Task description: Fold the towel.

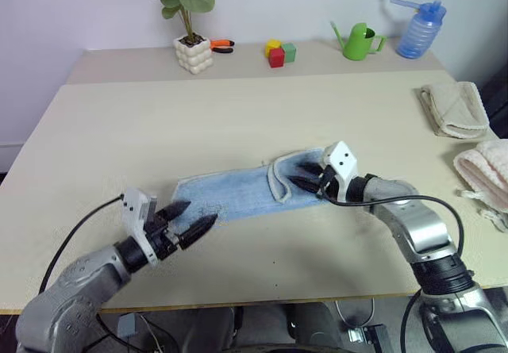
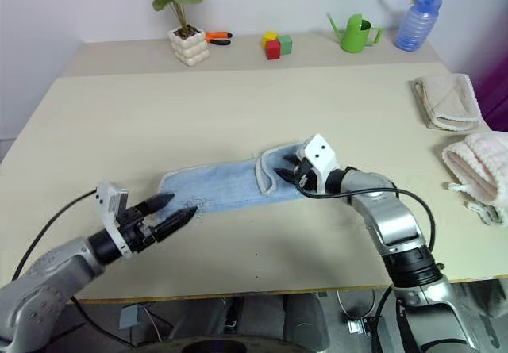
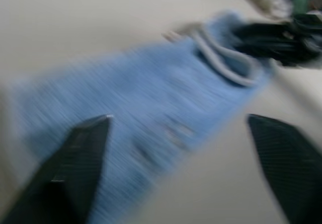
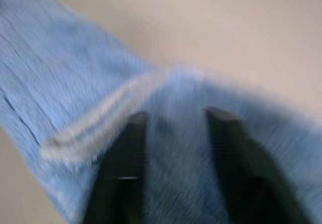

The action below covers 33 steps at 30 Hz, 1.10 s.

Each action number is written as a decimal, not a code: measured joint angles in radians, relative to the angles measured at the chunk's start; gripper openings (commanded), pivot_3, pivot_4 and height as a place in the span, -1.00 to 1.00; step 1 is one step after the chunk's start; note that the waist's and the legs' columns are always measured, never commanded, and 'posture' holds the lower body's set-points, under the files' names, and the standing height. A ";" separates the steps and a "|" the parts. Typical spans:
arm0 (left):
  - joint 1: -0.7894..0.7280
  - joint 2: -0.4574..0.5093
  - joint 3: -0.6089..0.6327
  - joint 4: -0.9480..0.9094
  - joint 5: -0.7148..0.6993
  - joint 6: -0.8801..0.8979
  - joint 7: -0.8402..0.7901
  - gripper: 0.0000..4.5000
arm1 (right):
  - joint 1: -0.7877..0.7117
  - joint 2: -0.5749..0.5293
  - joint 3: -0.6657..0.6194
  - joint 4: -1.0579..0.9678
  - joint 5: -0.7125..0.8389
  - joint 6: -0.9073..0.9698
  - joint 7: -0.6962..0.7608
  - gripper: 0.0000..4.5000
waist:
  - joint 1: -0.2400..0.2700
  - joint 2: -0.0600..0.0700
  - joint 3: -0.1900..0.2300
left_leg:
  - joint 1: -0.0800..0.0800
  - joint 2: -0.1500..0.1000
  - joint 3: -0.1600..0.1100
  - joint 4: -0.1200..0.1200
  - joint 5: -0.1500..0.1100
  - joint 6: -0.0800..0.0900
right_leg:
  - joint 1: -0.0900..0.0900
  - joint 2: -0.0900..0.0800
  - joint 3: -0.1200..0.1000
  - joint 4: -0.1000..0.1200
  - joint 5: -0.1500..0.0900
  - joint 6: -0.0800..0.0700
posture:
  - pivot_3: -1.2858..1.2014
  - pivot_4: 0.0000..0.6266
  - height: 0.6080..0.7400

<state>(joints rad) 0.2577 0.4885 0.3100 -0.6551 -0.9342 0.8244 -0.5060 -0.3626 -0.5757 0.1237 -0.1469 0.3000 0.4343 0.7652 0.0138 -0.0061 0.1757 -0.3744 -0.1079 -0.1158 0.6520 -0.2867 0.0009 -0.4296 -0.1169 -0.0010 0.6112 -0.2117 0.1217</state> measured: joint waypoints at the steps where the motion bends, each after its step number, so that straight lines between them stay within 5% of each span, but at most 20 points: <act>1: 0.025 -0.005 0.017 -0.011 -0.058 0.019 0.027 1.00 | -0.011 -0.002 0.001 -0.009 0.000 -0.005 0.016 0.72 | -0.001 0.000 0.000 | 0.000 0.000 0.000 0.000 0.000 0.000 | 0.000 0.000 0.000 0.000 0.000 0.000 | 0.03 -0.52 0.88; 2: 0.052 -0.014 0.025 -0.018 -0.098 0.033 0.049 1.00 | -0.020 -0.003 0.000 -0.012 -0.002 -0.010 0.023 0.96 | -0.002 0.000 0.000 | 0.000 0.000 0.000 0.000 0.000 0.000 | 0.000 0.000 0.000 0.000 0.000 0.000 | 0.03 -0.52 0.88; 3: 0.074 -0.022 0.025 -0.019 -0.132 0.046 0.075 1.00 | -0.030 -0.006 -0.001 -0.012 -0.003 -0.015 0.029 0.98 | -0.002 0.000 0.000 | 0.000 0.000 0.001 0.000 0.000 0.000 | 0.000 0.000 0.000 0.000 0.000 0.000 | 0.03 -0.52 0.88; 12: 0.166 -0.129 0.054 0.002 -0.355 0.029 0.330 1.00 | -0.042 -0.008 -0.007 -0.005 -0.044 -0.074 0.055 0.98 | 0.000 0.000 0.000 | 0.000 0.000 0.001 0.000 0.000 0.000 | 0.000 -0.001 0.000 -0.001 -0.002 -0.003 | 0.03 -0.52 0.88; 24: -0.002 -0.156 0.049 0.131 -0.434 0.008 0.570 1.00 | -0.042 0.016 -0.006 0.006 -0.081 -0.095 0.041 0.98 | 0.000 0.000 0.000 | 0.001 0.000 0.000 0.000 0.000 -0.001 | 0.000 0.000 0.000 0.000 -0.001 -0.003 | 0.03 -0.52 0.88; 28: -0.038 -0.156 0.033 0.165 -0.443 0.002 0.604 0.43 | -0.040 0.029 -0.005 0.004 -0.091 -0.098 0.029 1.00 | 0.000 0.000 0.000 | 0.001 0.000 0.001 0.000 0.000 -0.001 | 0.000 0.000 0.000 0.000 -0.001 -0.002 | 0.03 -0.52 0.88; 33: -0.044 -0.172 0.020 0.178 -0.453 -0.019 0.616 -0.71 | -0.017 0.034 0.001 -0.006 -0.101 -0.098 0.021 1.00 | 0.000 0.000 0.000 | 0.000 0.000 0.000 0.000 0.000 -0.001 | 0.000 -0.001 0.000 0.000 -0.001 -0.001 | 0.03 -0.52 0.88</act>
<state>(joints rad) 0.2132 0.3165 0.3302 -0.4769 -1.3872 0.8057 0.1100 -0.3796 -0.5413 0.1248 -0.1528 0.1988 0.3359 0.7865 0.0137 -0.0064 0.1753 -0.3742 -0.1084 -0.1153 0.6515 -0.2863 0.0000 -0.4296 -0.1174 -0.0006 0.6109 -0.2124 0.1203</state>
